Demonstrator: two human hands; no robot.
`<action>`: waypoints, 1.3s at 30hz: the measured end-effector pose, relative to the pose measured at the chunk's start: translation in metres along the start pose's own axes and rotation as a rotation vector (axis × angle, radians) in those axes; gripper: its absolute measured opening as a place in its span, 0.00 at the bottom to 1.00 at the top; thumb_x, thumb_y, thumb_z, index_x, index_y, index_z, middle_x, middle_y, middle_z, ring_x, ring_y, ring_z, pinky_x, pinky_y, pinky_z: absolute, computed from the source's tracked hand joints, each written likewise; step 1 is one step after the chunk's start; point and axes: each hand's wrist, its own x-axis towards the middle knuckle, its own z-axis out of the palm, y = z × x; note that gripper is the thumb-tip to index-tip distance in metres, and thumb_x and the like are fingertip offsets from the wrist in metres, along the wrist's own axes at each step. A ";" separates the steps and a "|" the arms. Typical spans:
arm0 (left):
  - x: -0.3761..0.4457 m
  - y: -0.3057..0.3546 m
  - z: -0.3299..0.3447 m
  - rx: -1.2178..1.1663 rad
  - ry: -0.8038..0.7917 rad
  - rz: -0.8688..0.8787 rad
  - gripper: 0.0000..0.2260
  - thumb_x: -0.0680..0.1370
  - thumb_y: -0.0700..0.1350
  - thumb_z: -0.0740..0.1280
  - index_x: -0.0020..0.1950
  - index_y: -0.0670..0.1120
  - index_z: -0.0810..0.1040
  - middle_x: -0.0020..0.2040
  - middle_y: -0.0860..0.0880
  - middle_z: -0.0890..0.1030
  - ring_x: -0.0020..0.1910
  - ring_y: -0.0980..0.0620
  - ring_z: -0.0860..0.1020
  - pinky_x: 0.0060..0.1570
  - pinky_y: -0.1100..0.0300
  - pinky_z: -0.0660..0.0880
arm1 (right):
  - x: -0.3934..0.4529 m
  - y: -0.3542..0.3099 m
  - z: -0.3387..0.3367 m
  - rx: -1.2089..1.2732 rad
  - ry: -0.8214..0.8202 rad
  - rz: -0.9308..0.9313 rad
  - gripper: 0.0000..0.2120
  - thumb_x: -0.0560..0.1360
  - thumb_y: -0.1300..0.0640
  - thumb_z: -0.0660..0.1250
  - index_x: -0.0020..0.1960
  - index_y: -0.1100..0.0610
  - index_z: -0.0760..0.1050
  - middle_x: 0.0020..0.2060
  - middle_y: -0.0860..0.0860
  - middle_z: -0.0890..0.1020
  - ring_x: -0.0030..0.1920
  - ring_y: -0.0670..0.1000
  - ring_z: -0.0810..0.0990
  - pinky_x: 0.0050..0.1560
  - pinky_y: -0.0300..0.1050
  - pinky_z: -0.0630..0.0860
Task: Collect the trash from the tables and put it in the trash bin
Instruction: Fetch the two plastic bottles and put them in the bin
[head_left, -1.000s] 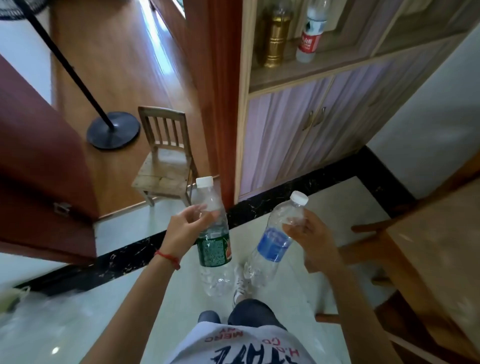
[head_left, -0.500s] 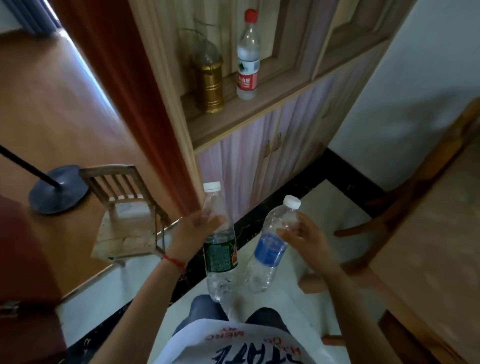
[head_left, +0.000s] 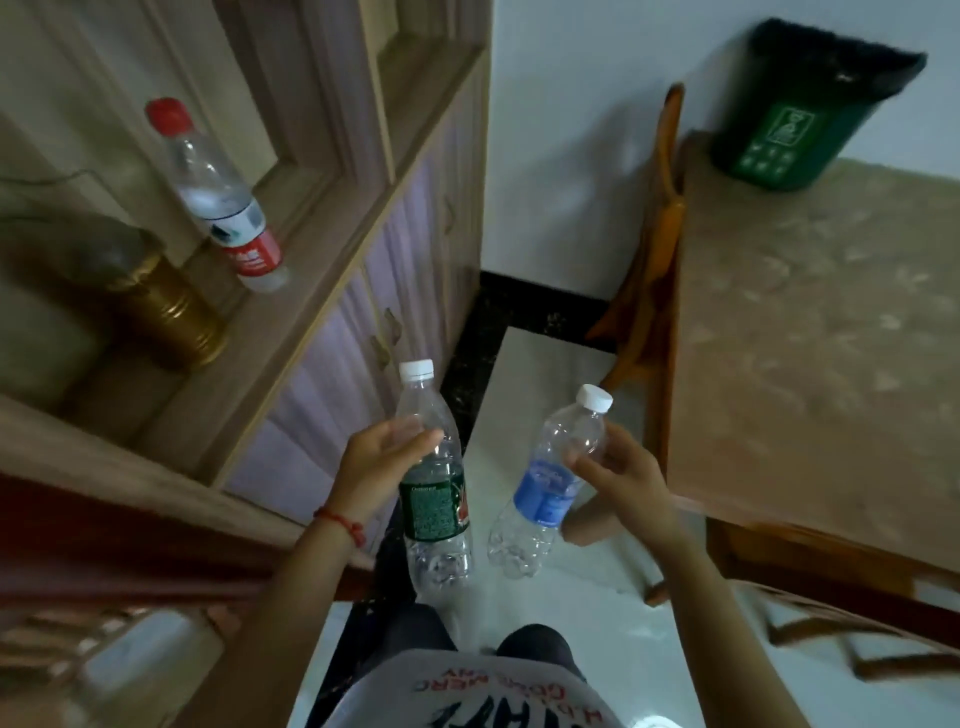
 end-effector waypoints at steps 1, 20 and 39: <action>0.008 0.002 0.000 0.007 -0.027 0.011 0.26 0.59 0.58 0.74 0.52 0.47 0.79 0.45 0.53 0.83 0.46 0.56 0.80 0.47 0.62 0.74 | 0.002 0.001 -0.001 0.006 0.031 0.005 0.14 0.73 0.64 0.68 0.57 0.55 0.73 0.43 0.46 0.81 0.41 0.39 0.80 0.40 0.28 0.73; 0.189 0.063 0.067 0.048 -0.160 0.023 0.12 0.63 0.51 0.75 0.43 0.51 0.79 0.39 0.53 0.82 0.40 0.55 0.80 0.40 0.66 0.75 | 0.150 -0.018 -0.059 0.077 0.184 0.006 0.16 0.72 0.61 0.68 0.57 0.47 0.72 0.49 0.48 0.82 0.50 0.49 0.82 0.50 0.41 0.79; 0.401 0.178 0.151 0.057 -0.181 0.123 0.09 0.73 0.37 0.68 0.53 0.41 0.77 0.37 0.54 0.82 0.33 0.66 0.79 0.35 0.74 0.73 | 0.376 -0.083 -0.144 0.154 0.174 -0.016 0.19 0.73 0.63 0.68 0.62 0.57 0.72 0.51 0.55 0.82 0.50 0.53 0.83 0.48 0.53 0.80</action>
